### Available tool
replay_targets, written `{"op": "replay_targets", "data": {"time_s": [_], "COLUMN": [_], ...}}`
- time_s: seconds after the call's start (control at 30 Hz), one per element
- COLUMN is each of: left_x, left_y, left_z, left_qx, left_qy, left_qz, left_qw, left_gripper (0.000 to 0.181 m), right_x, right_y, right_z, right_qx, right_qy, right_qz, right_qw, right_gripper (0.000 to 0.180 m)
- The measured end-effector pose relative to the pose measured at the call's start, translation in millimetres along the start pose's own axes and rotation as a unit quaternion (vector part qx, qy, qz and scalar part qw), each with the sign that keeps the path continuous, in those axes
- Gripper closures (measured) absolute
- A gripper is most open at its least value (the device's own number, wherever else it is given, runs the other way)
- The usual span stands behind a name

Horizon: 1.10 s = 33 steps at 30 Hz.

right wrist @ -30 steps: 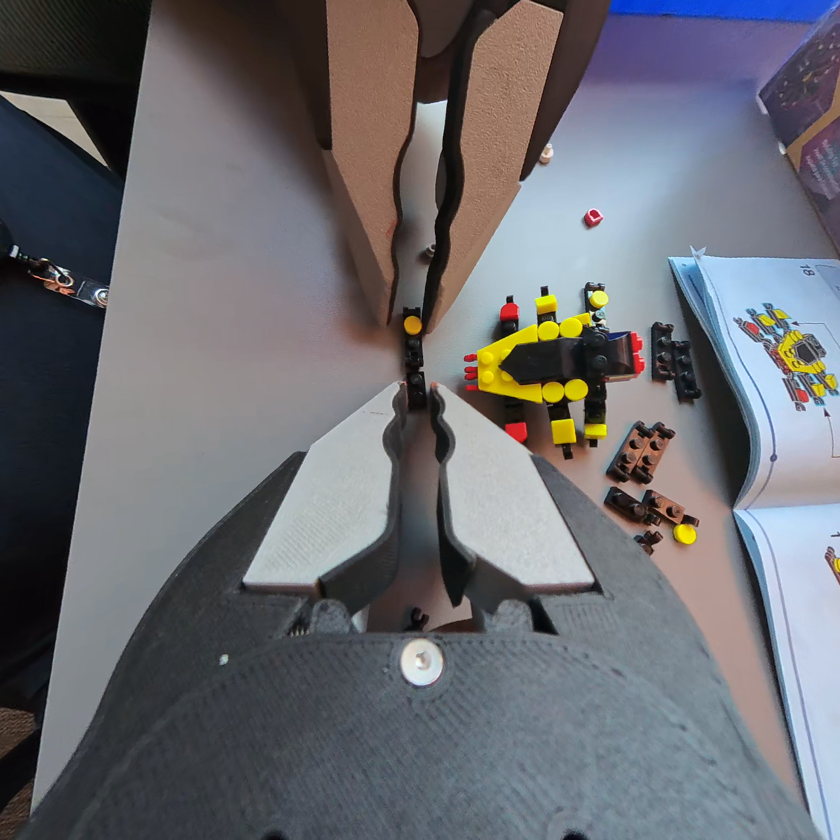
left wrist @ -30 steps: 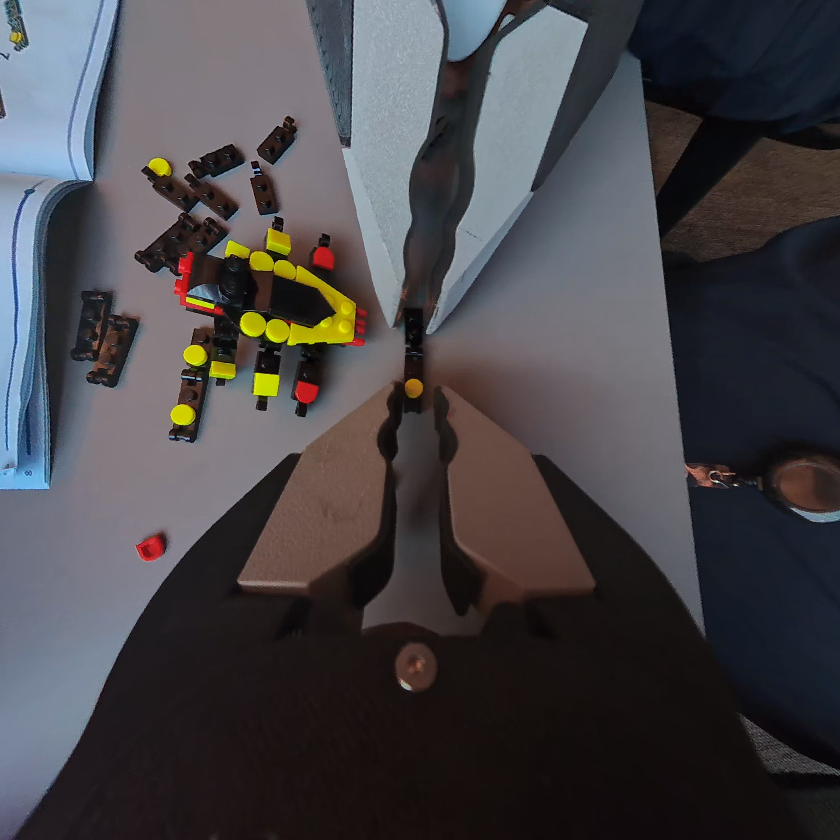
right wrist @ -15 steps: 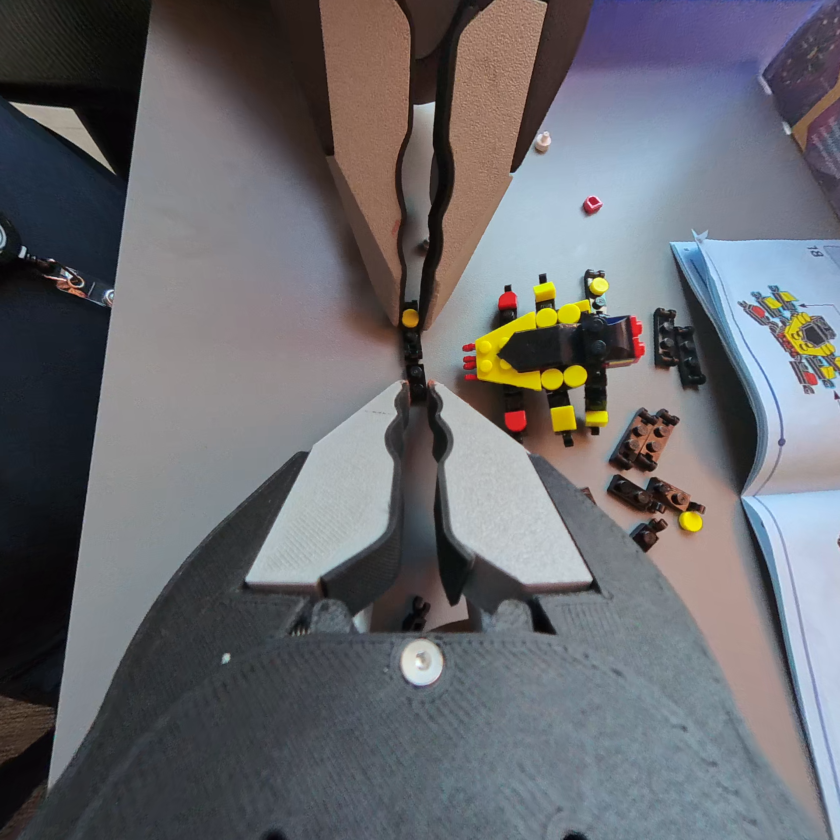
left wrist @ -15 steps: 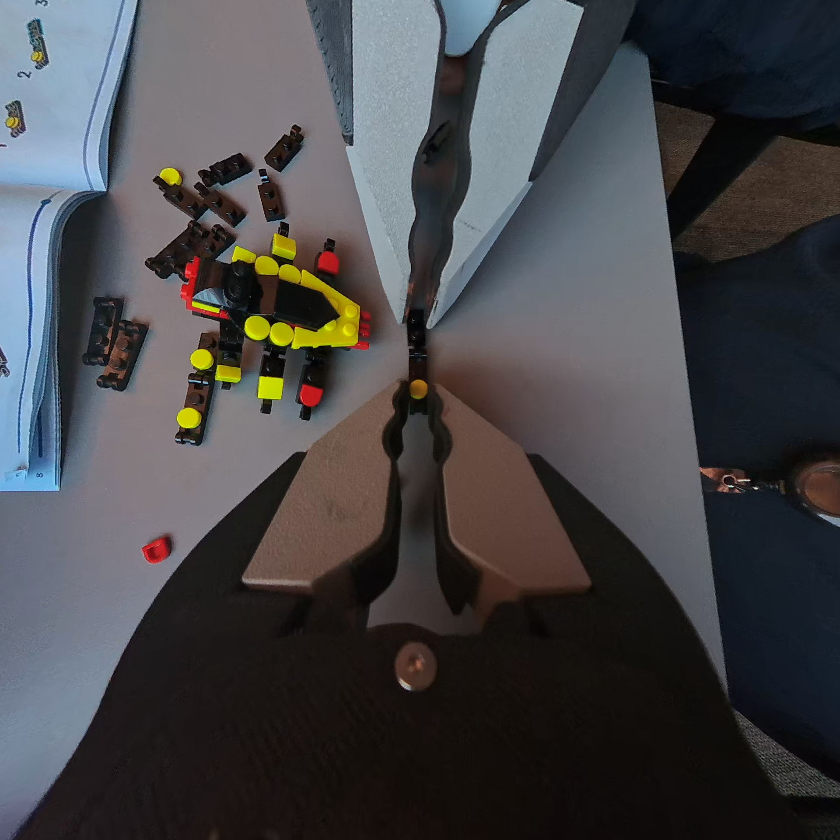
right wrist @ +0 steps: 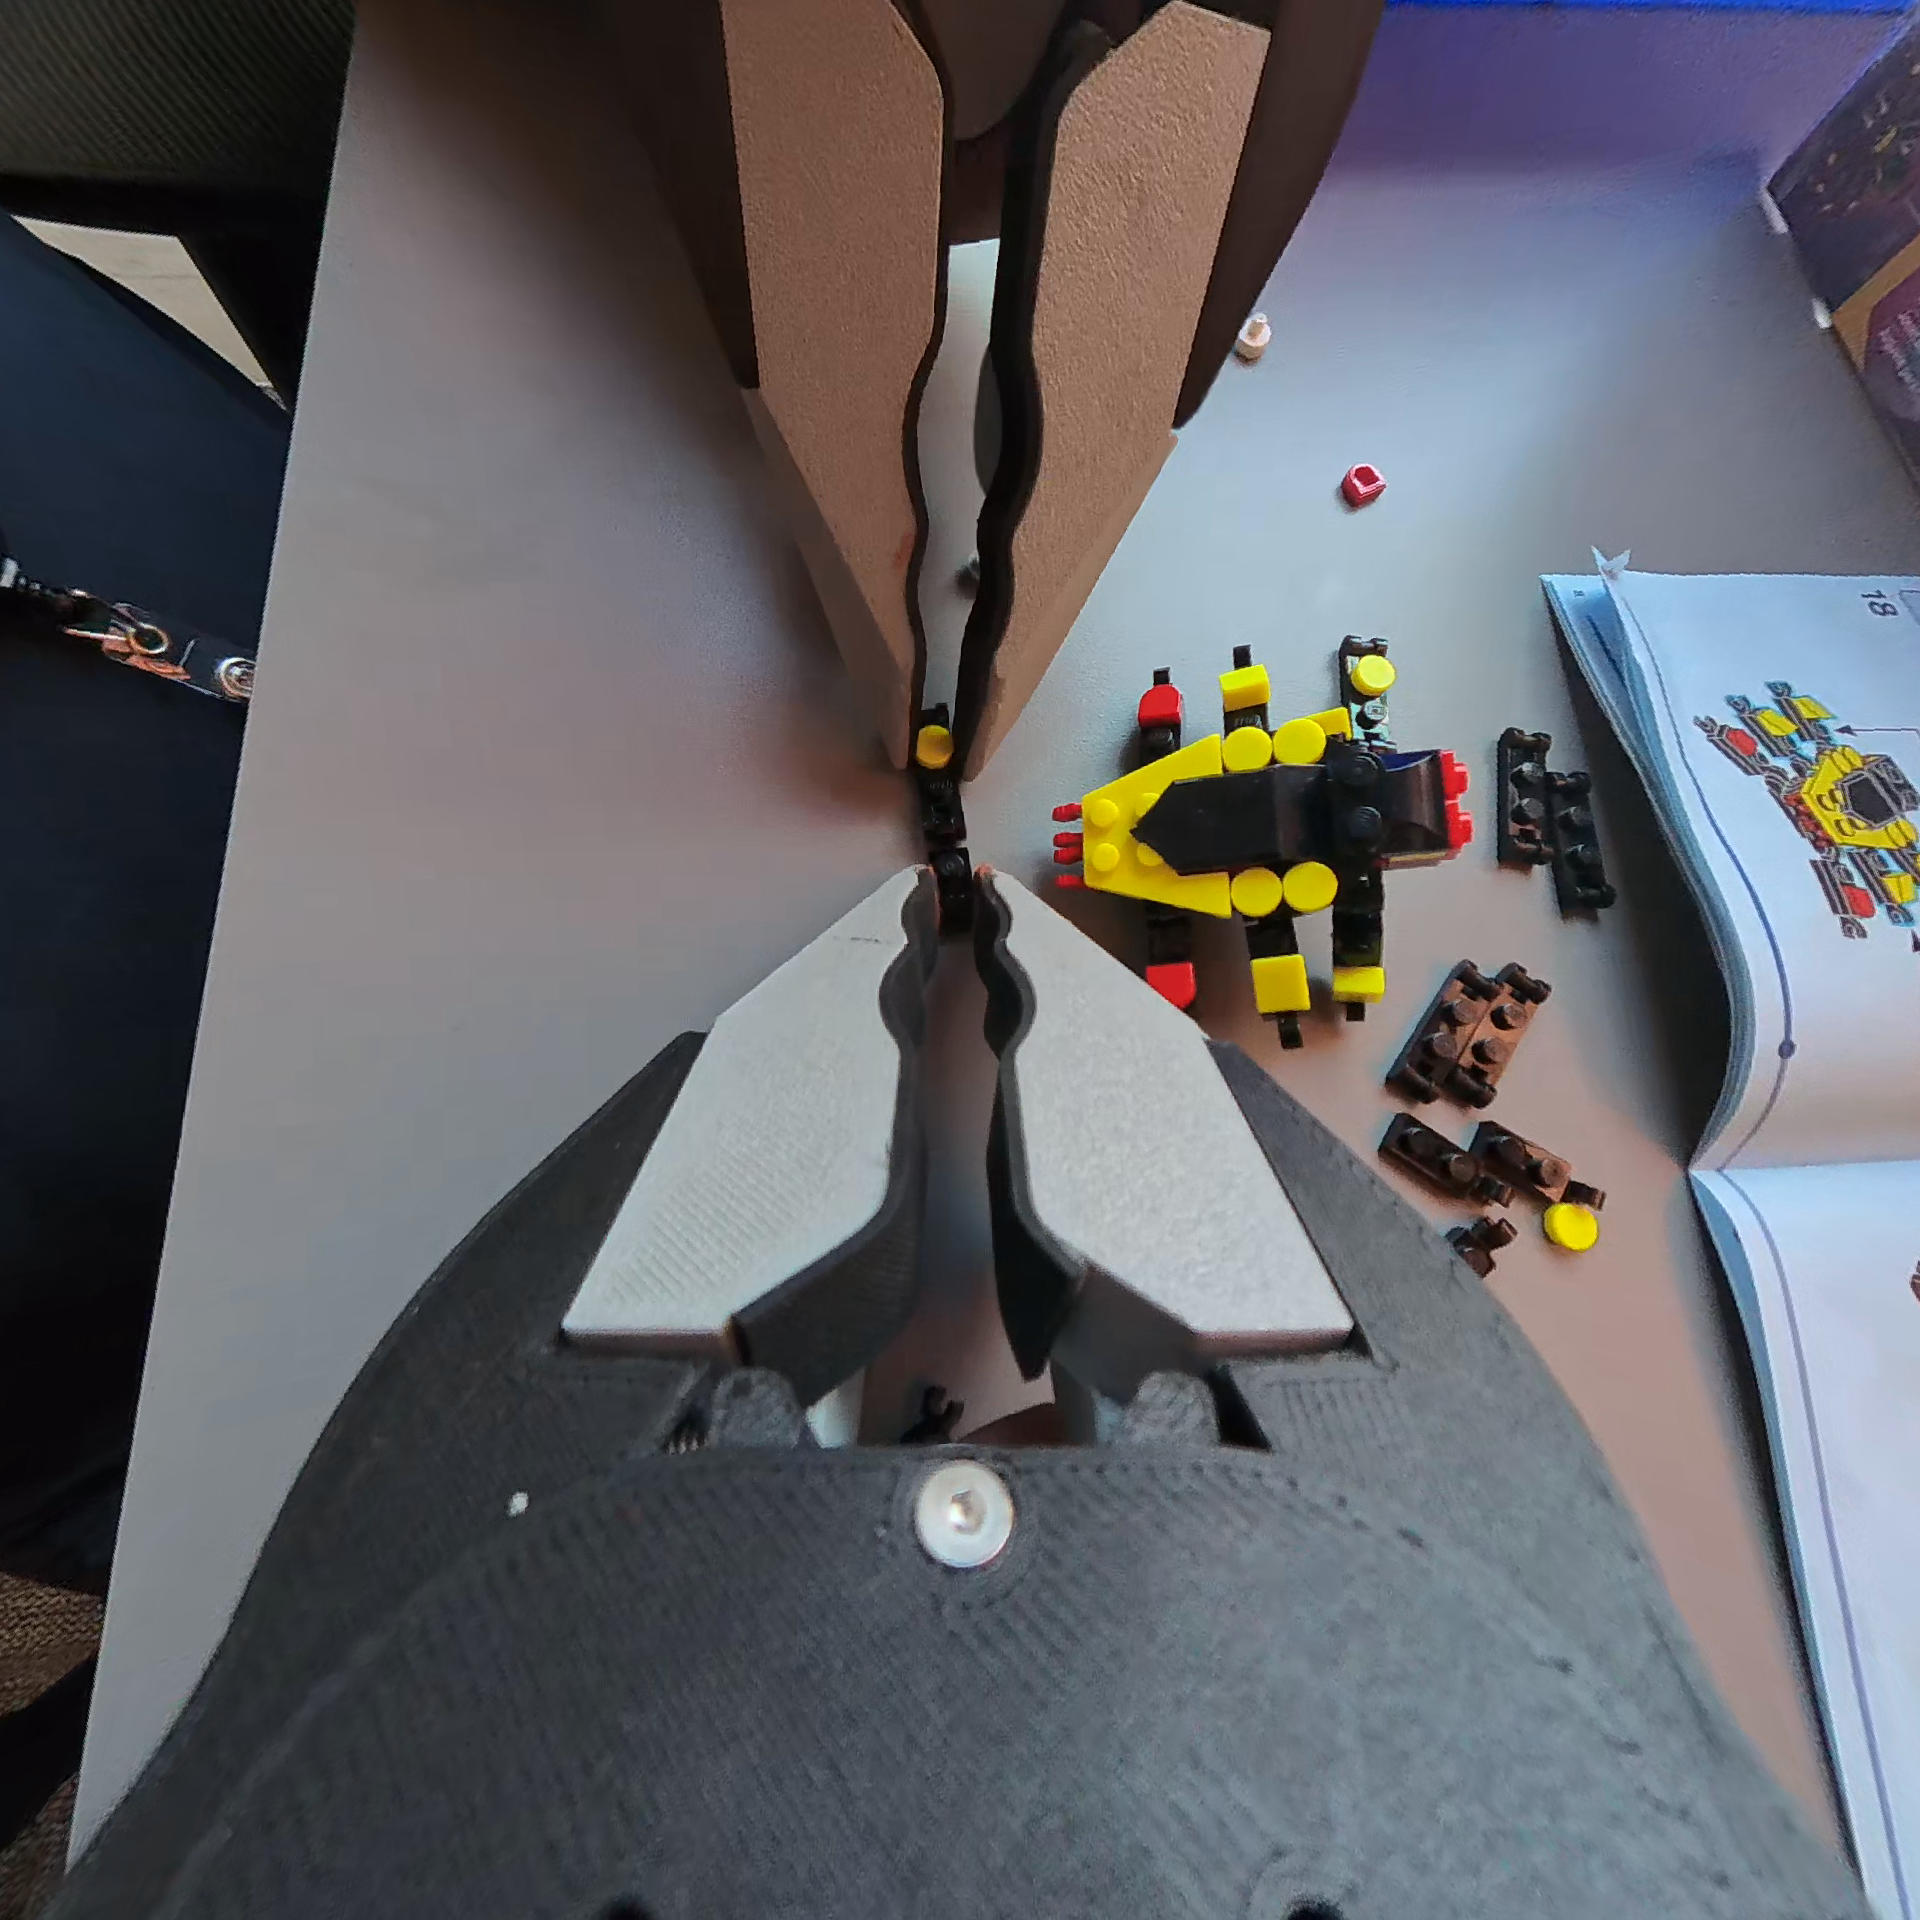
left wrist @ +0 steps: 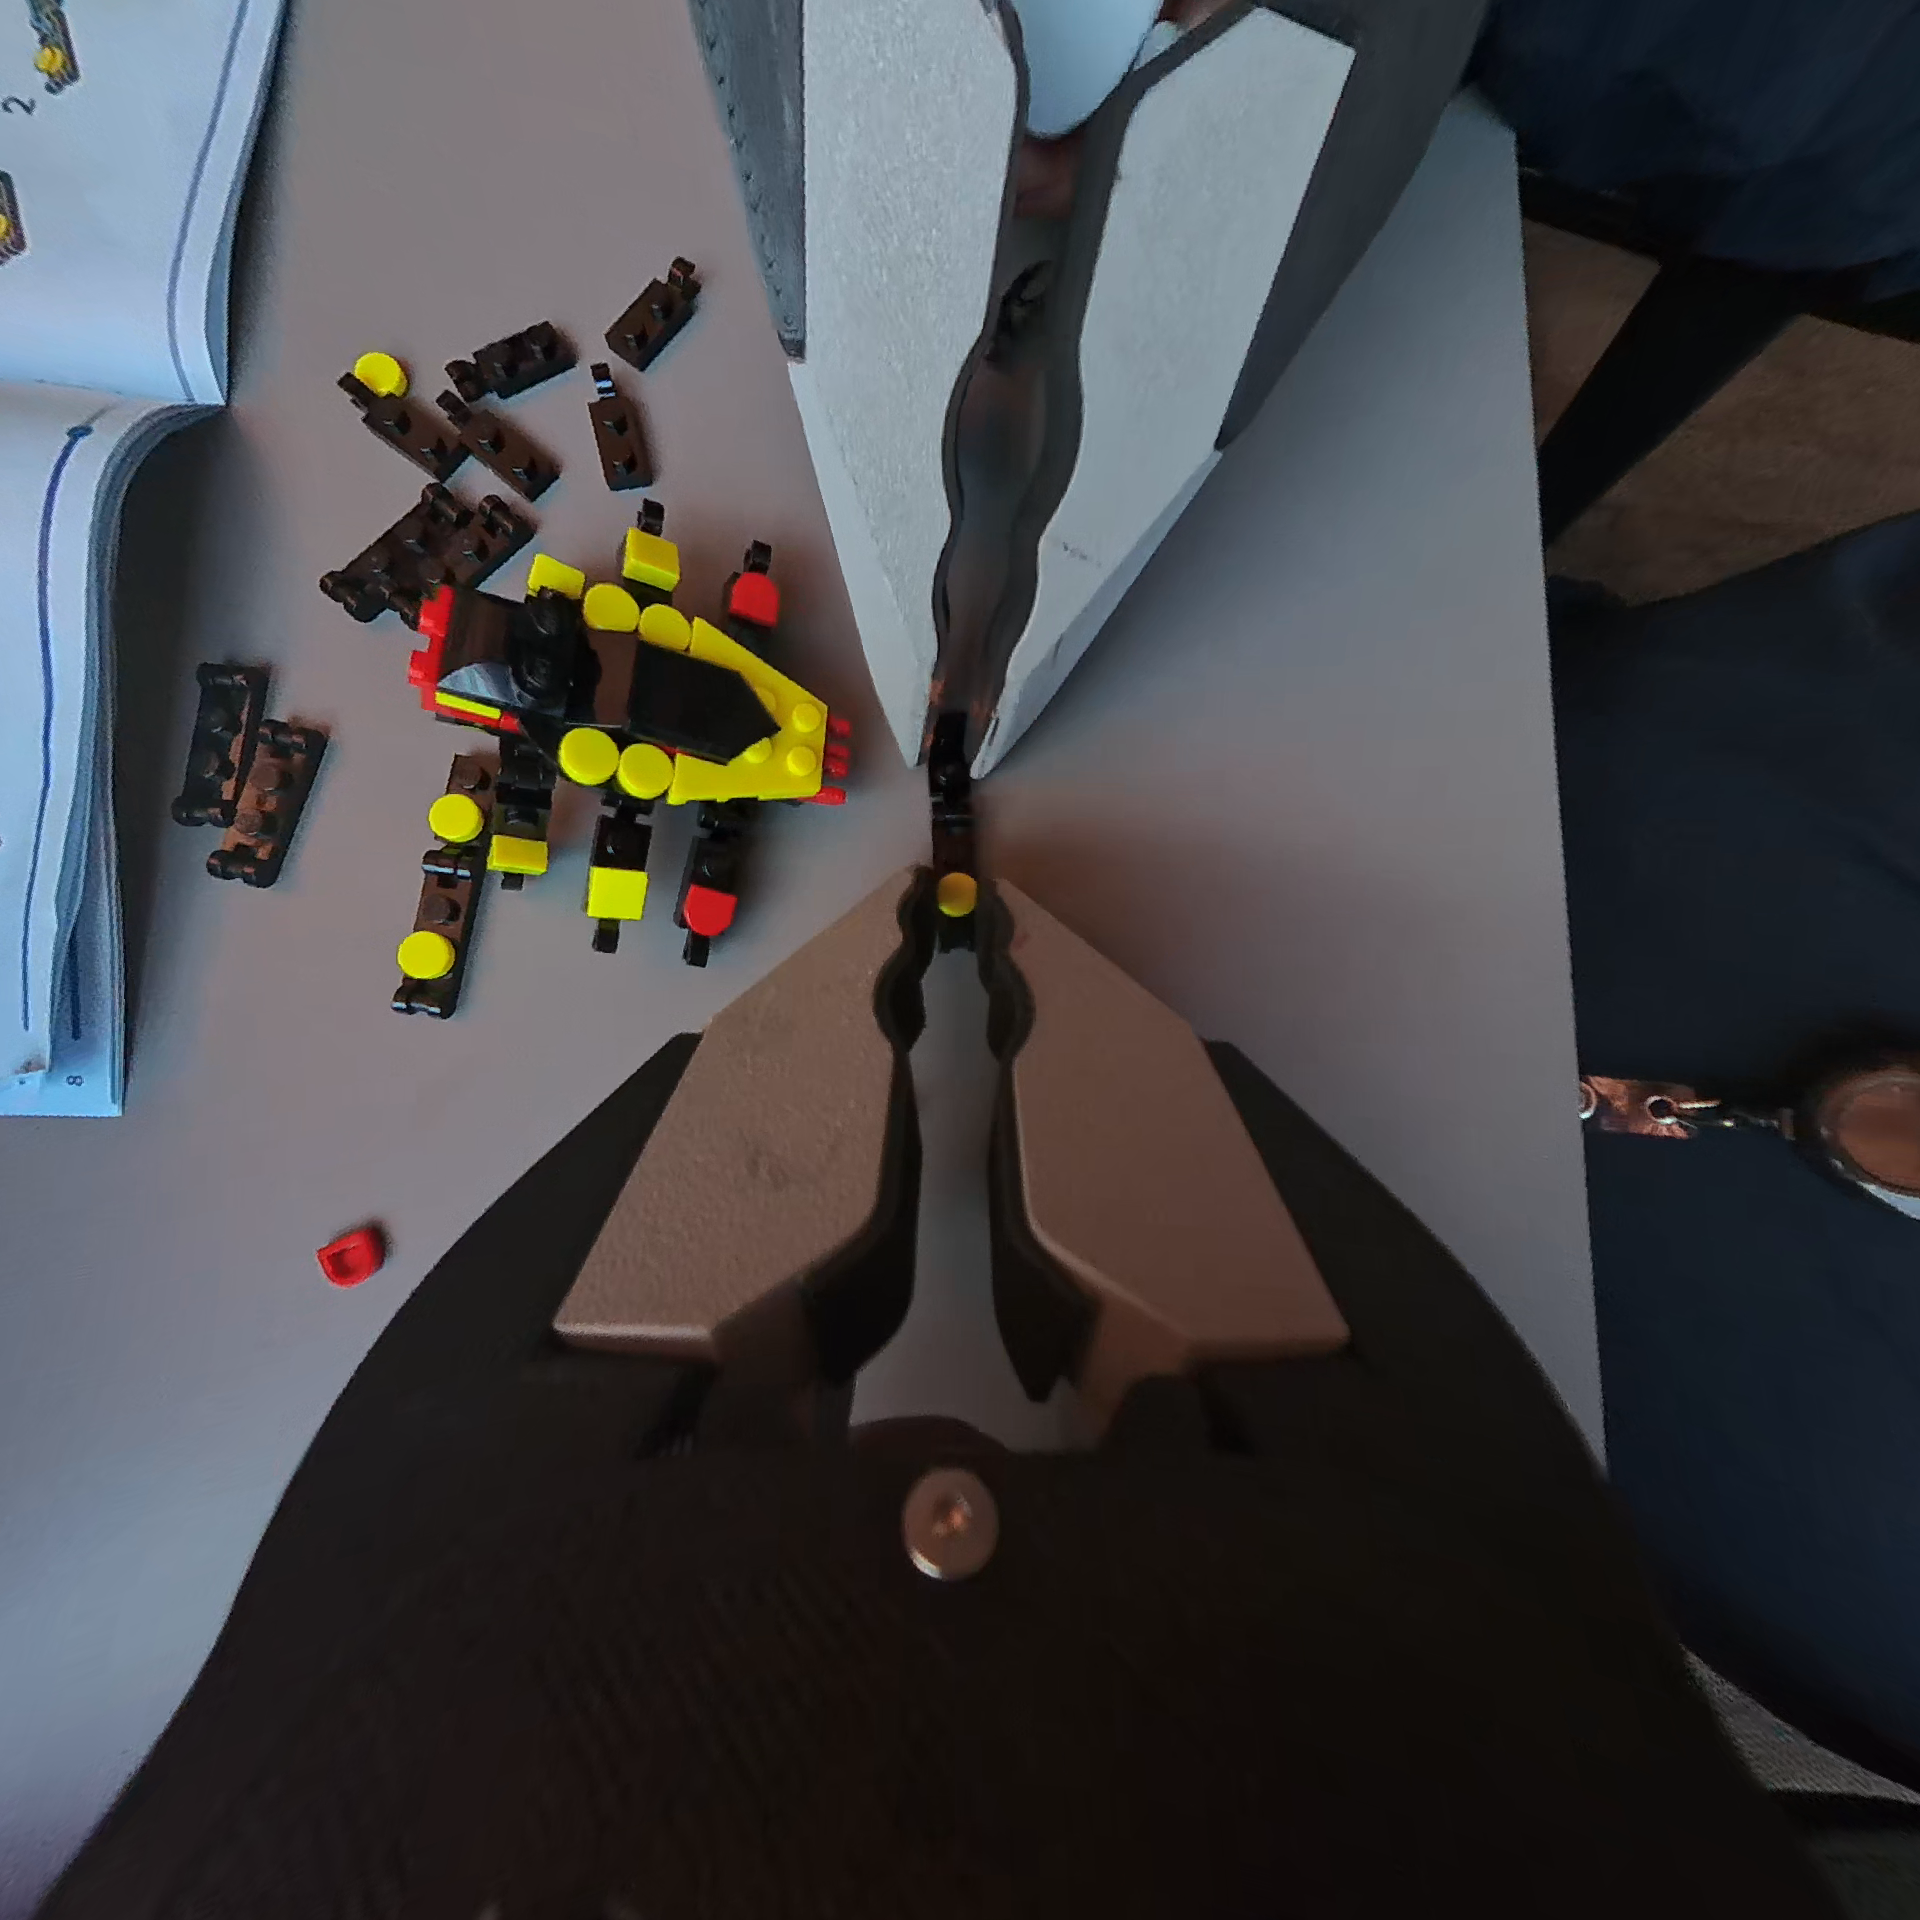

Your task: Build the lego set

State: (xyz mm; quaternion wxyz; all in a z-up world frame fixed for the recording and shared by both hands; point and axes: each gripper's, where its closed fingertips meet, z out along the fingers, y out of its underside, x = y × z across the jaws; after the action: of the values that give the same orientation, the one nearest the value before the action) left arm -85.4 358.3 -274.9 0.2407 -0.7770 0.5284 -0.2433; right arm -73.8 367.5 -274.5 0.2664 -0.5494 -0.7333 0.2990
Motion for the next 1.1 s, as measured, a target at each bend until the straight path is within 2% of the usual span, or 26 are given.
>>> {"op": "replay_targets", "data": {"time_s": [0.03,0.3,0.43,0.5,0.6,0.77,0.9,1.1], "left_x": [0.1,0.2,2.0,0.6,6.4,15.5,13.3,11.4], "left_y": [-0.1,-0.1,3.4,5.8,9.8,11.1,11.1,10.3], "left_z": [0.0,-0.7,-3.6,-6.3,-9.4,-15.0,-13.9,-12.6], "left_qx": [0.003,0.010,0.009,0.005,0.006,0.018,0.021,0.020], "left_qy": [0.002,-0.003,-0.014,-0.029,-0.010,0.044,0.039,0.034], "left_qz": [-0.002,0.008,0.028,0.049,0.048,0.010,0.013,0.008], "left_qw": [1.000,1.000,0.999,0.998,0.999,0.999,0.999,0.999], "left_gripper": [0.177,0.176,0.176,0.176,0.176,0.176,0.176,0.159], "right_x": [-0.1,-1.1,-5.2,-6.3,-3.8,34.5,69.1,105.8], "right_y": [-0.2,-1.8,-3.6,-9.7,-33.3,-52.4,-40.9,-15.4], "right_z": [0.2,0.4,0.3,-3.6,-21.8,-69.9,-107.9,-158.3], "right_qx": [0.000,0.006,0.009,0.032,0.121,0.230,0.261,0.305], "right_qy": [0.000,-0.007,-0.001,0.011,0.036,0.150,0.247,0.359], "right_qz": [0.000,0.011,-0.019,-0.037,-0.042,-0.001,0.047,0.135], "right_qw": [1.000,1.000,1.000,0.999,0.991,0.962,0.932,0.872], "right_gripper": [0.174,0.174,0.172,0.160,0.161,0.162,0.169,0.171]}}
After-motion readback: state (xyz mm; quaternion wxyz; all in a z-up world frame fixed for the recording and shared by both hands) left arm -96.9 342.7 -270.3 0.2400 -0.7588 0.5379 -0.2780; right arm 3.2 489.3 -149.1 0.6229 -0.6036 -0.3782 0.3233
